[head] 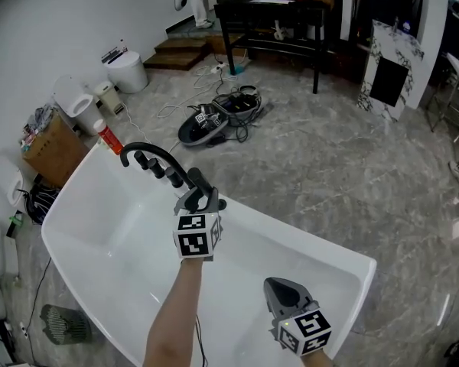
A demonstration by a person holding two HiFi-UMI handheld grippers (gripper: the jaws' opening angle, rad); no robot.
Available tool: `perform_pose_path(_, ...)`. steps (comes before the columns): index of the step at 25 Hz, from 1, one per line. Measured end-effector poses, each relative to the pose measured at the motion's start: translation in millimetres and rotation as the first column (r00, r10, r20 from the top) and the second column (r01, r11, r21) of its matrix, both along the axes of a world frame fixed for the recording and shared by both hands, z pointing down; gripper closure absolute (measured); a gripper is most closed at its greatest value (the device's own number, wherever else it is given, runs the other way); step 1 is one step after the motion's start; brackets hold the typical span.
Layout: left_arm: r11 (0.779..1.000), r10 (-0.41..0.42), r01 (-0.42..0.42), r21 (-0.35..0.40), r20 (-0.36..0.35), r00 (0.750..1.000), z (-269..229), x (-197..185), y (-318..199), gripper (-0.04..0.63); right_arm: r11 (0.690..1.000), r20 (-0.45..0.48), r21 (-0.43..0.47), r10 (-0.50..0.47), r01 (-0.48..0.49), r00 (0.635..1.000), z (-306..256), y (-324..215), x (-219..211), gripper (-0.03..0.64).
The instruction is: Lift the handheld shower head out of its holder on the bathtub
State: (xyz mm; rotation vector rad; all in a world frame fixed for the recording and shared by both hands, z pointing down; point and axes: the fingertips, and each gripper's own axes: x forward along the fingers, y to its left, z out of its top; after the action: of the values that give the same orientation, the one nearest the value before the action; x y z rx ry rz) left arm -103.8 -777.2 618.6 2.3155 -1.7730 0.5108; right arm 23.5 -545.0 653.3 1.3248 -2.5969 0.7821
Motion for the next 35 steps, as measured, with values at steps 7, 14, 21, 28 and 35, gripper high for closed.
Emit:
perform_pose_path(7, 0.997, 0.021, -0.021, 0.070, 0.000, 1.000, -84, 13, 49, 0.454, 0.998, -0.009, 0.061, -0.002, 0.002, 1.000, -67, 34, 9, 0.609)
perform_pose_path(14, 0.992, 0.049, -0.048, 0.114, -0.003, 0.999, -172, 22, 106, 0.453, 0.993, -0.015, 0.121, 0.005, -0.003, 1.000, -141, 76, 12, 0.608)
perform_pose_path(21, 0.984, 0.074, -0.078, 0.163, 0.034, 0.997, -252, 36, 167, 0.454, 0.984, -0.002, 0.177, 0.005, -0.004, 1.000, -213, 121, 20, 0.608)
perform_pose_path(28, 0.972, 0.088, -0.099, 0.214, 0.058, 0.994, -309, 41, 244, 0.454, 0.973, -0.007, 0.229, 0.015, -0.013, 1.000, -263, 179, 25, 0.608)
perform_pose_path(35, 0.959, 0.112, -0.128, 0.252, 0.076, 0.991, -361, 42, 306, 0.454, 0.957, -0.007, 0.289, 0.018, -0.015, 1.000, -316, 221, 26, 0.609)
